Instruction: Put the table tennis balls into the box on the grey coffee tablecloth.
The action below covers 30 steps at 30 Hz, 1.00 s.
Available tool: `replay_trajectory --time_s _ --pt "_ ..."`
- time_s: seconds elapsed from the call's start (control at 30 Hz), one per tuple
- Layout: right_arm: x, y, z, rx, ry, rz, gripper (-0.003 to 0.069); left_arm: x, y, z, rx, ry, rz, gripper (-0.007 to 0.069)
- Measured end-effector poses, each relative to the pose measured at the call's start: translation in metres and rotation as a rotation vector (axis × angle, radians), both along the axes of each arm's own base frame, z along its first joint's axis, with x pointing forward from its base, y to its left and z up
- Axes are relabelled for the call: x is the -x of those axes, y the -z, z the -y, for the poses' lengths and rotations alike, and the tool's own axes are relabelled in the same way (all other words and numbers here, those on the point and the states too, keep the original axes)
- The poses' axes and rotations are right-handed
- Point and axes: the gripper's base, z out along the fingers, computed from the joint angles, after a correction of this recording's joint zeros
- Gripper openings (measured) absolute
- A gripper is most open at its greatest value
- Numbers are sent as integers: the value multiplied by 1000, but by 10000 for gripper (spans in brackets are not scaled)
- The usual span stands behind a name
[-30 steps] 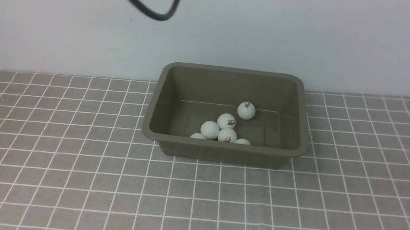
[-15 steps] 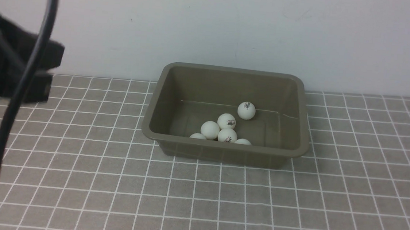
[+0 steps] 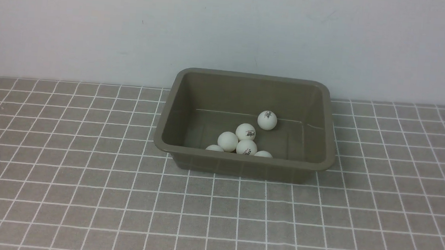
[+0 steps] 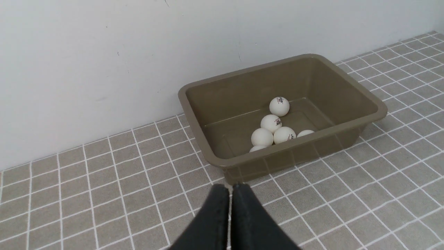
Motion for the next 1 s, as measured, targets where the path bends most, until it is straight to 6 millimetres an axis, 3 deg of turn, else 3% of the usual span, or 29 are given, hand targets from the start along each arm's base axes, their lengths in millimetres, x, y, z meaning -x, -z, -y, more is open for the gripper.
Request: replay_trajectory --time_s 0.2,0.4,0.47,0.67,0.87,1.0 --pt "0 0 0 2 0 0 -15 6 12 -4 -15 -23 -44 -5" --pt "0 0 0 2 0 1 -15 -4 42 -14 -30 -166 -72 -5" --pt "0 0 0 2 0 1 -15 -3 71 -22 -8 -278 -95 -5" --pt "0 0 0 2 0 1 -15 6 132 -30 66 -415 -63 -5" --pt "0 0 0 3 -1 4 -15 8 170 -29 -1 -405 3 -5" --pt "0 0 0 5 0 5 -15 9 176 -29 -52 -387 -28 -5"
